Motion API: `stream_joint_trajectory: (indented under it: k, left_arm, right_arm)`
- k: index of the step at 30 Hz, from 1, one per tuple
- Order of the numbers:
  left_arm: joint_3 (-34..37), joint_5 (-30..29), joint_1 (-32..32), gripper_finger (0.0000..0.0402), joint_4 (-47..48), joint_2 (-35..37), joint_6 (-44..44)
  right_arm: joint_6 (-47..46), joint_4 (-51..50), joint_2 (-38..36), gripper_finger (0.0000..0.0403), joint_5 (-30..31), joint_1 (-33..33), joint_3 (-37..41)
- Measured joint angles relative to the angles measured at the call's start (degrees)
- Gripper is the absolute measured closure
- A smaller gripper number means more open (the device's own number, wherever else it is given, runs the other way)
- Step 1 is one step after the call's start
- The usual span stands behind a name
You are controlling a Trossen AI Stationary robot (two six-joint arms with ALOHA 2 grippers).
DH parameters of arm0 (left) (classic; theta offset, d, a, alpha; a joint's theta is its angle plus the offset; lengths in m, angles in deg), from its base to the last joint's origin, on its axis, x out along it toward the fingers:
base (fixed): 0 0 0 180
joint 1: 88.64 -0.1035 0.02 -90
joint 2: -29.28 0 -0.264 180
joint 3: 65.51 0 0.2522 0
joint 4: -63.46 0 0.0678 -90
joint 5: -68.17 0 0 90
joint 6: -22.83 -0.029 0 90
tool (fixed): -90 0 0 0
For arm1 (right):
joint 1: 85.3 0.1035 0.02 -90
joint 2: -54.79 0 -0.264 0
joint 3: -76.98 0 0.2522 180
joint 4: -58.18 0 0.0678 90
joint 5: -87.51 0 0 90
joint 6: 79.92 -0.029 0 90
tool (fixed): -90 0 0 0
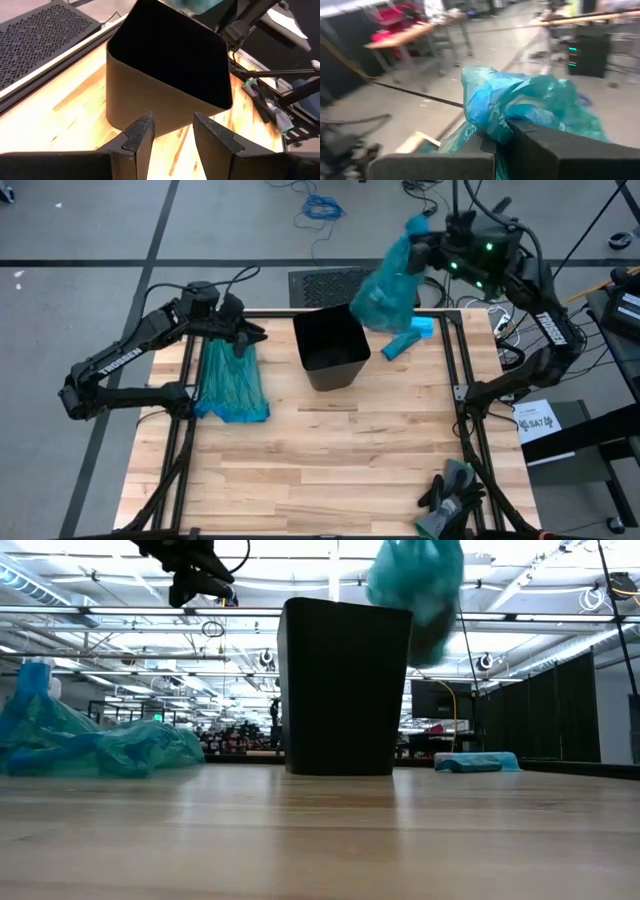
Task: Place trash/remove bag and relplace
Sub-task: Remove the blue trash bag from the black trash bin
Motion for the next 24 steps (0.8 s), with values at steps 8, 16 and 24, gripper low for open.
stream_joint_trajectory:
  k: [8,16,24]
  left_arm:
    - [0.02,-1.19,-0.97,0.0262,3.36,0.07,-1.18]
    - [0.02,-3.05,-1.02,0.0262,3.23,0.04,0.44]
    - [0.20,-4.82,-2.38,0.0262,6.23,1.12,0.52]
  right_arm:
    - [-7.00,-13.57,-3.07,0.0403,10.29,3.69,0.01]
    - [-20.24,-26.99,-5.01,0.0403,18.23,6.44,7.14]
    - [-34.00,-24.94,-15.21,0.0403,17.01,6.84,30.20]
